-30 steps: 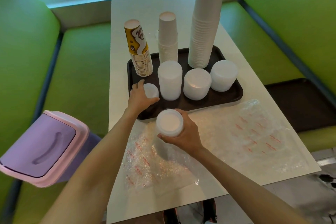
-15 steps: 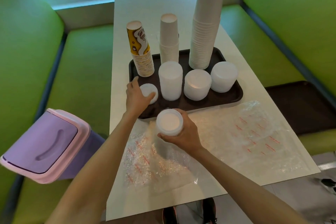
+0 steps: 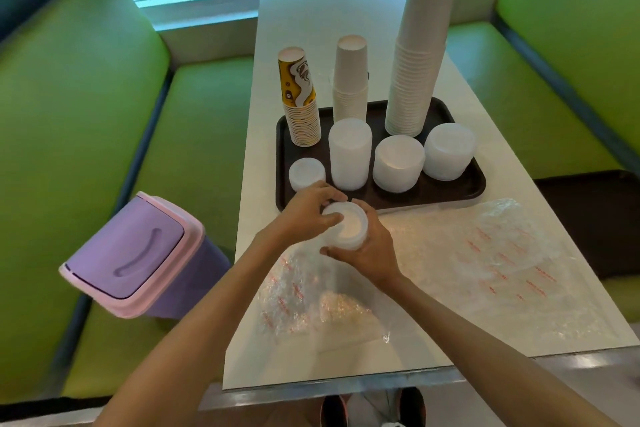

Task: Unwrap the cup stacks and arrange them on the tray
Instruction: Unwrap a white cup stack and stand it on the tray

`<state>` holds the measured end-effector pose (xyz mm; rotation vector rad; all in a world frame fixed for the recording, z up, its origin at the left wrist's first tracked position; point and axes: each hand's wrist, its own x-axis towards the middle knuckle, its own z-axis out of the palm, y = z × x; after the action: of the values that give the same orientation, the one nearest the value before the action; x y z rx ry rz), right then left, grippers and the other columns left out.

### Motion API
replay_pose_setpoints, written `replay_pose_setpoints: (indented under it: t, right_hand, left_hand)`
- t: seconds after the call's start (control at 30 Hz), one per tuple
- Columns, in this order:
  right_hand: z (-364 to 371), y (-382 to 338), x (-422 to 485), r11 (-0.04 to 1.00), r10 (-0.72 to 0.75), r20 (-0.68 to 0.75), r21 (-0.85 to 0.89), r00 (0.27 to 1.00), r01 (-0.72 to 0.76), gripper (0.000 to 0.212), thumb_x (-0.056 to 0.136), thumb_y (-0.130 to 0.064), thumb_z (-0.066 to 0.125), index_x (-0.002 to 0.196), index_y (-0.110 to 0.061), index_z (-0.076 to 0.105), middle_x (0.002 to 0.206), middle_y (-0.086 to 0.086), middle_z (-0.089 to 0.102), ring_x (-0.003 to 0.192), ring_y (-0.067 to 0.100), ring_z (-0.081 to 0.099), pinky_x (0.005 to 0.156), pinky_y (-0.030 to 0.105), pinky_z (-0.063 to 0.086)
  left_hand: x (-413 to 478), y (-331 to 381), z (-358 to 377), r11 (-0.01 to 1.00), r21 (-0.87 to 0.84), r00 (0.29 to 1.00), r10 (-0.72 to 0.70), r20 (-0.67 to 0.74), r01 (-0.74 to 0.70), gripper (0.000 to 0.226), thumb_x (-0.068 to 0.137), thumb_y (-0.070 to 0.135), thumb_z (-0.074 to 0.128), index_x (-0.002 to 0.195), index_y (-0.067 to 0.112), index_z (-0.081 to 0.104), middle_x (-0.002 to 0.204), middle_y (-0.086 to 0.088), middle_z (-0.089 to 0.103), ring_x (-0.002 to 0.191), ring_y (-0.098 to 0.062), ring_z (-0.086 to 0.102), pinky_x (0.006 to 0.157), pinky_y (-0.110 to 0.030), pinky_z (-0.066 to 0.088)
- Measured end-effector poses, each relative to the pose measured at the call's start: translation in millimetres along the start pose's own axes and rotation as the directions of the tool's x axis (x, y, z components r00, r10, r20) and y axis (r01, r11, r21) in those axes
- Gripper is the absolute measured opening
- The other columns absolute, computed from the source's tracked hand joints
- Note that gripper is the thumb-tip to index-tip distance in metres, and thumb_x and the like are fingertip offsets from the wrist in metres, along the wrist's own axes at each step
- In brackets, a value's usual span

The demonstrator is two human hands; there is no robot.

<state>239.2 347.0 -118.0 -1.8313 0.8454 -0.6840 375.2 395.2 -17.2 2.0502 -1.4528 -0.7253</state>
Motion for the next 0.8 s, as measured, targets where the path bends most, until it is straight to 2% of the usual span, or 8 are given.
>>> replay_pose_setpoints:
  t: [0.1,0.23,0.33,0.4,0.53,0.7,0.8]
  right_hand:
    - [-0.7,0.6,-1.8,1.0,0.011,0.012,0.029,1.0,-0.011,0.098,0.059,-0.058,0.083,0.139,-0.029,0.036,0.127,-0.017,0.051,0.111,-0.003,0.052,0.089,0.005,0.04]
    - [4.0,1.8,-4.7,1.0,0.014,0.002,0.019,1.0,-0.014,0.089,0.063,-0.051,0.084,0.135,-0.034,0.036,0.124,-0.023,0.048,0.111,-0.008,0.05,0.093,0.007,0.039]
    - [3.5,-0.5,-3.8,1.0,0.007,0.019,0.023,1.0,-0.007,0.085,0.066,-0.037,0.086,0.135,-0.028,0.037,0.128,-0.009,0.05,0.115,0.004,0.05,0.1,0.02,0.042]
    - [3.3,-0.2,-2.9,1.0,0.018,0.012,0.015,1.0,-0.018,0.086,0.065,-0.036,0.087,0.135,-0.024,0.039,0.129,-0.004,0.053,0.115,0.008,0.05,0.099,0.022,0.042]
    - [7.5,2.3,-1.8,0.999,0.048,0.012,-0.002,0.999,-0.048,0.086,0.064,-0.044,0.085,0.135,-0.028,0.04,0.128,-0.007,0.054,0.113,0.004,0.05,0.099,0.018,0.041]
    - [3.3,1.6,-2.0,0.998,0.055,0.001,-0.009,0.999,-0.055,0.084,0.063,-0.044,0.086,0.131,-0.033,0.038,0.123,-0.013,0.052,0.109,0.002,0.05,0.088,-0.001,0.034]
    - [1.9,-0.2,-2.4,0.998,0.057,-0.006,-0.012,0.998,-0.057,0.084,0.062,-0.043,0.087,0.13,-0.031,0.039,0.121,-0.016,0.049,0.108,0.001,0.049,0.088,0.0,0.033]
  left_hand:
    - [-0.1,1.8,-1.8,0.999,0.021,0.999,-0.026,0.044,0.025,0.041,0.085,0.012,0.069,0.125,0.012,0.059,0.118,-0.002,0.058,0.095,-0.008,0.051,0.083,-0.017,0.043]
    - [1.8,1.2,-3.7,0.997,0.056,0.991,-0.058,0.117,0.051,0.049,0.082,0.014,0.072,0.128,0.013,0.056,0.123,-0.004,0.059,0.1,-0.01,0.052,0.091,-0.025,0.046]
    - [7.8,3.2,-9.0,0.993,0.098,0.979,-0.086,0.187,0.069,0.049,0.081,0.017,0.073,0.127,0.015,0.056,0.119,-0.003,0.058,0.103,-0.014,0.054,0.091,-0.026,0.046]
    - [11.9,6.4,-12.5,0.99,0.124,0.969,-0.094,0.23,0.067,0.047,0.081,0.018,0.073,0.125,0.014,0.056,0.113,0.001,0.055,0.101,-0.014,0.053,0.088,-0.023,0.045]
    - [19.0,9.2,-13.7,0.986,0.153,0.956,-0.1,0.277,0.059,0.041,0.082,0.02,0.072,0.121,0.014,0.059,0.108,0.002,0.056,0.098,-0.014,0.053,0.083,-0.022,0.042]
    - [20.0,10.8,-11.2,0.982,0.184,0.964,-0.078,0.256,0.031,0.04,0.082,0.021,0.073,0.119,0.013,0.06,0.102,0.004,0.054,0.093,-0.012,0.052,0.079,-0.02,0.039]
    - [18.2,12.7,-10.8,0.983,0.183,0.973,-0.051,0.225,0.009,0.04,0.082,0.02,0.073,0.118,0.011,0.061,0.101,0.004,0.052,0.093,-0.011,0.051,0.079,-0.019,0.039]
